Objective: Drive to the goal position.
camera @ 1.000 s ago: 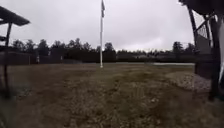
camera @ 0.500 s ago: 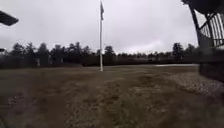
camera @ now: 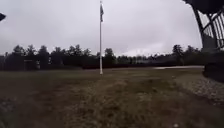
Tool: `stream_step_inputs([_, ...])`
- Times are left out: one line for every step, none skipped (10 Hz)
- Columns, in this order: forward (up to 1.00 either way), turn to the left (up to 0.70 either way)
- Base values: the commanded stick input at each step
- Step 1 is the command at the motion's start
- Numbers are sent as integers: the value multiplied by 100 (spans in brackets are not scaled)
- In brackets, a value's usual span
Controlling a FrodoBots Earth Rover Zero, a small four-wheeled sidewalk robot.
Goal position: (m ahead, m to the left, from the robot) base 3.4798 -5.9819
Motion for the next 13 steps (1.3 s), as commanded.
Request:
stream_step_inputs([70,0])
stream_step_inputs([70,0])
stream_step_inputs([70,0])
stream_step_inputs([70,0])
stream_step_inputs([70,0])
stream_step_inputs([70,-35])
stream_step_inputs([70,-35])
stream_step_inputs([70,-35])
stream_step_inputs([70,-35])
stream_step_inputs([70,-35])
stream_step_inputs([70,-35])
stream_step_inputs([70,-35])
stream_step_inputs([70,-35])
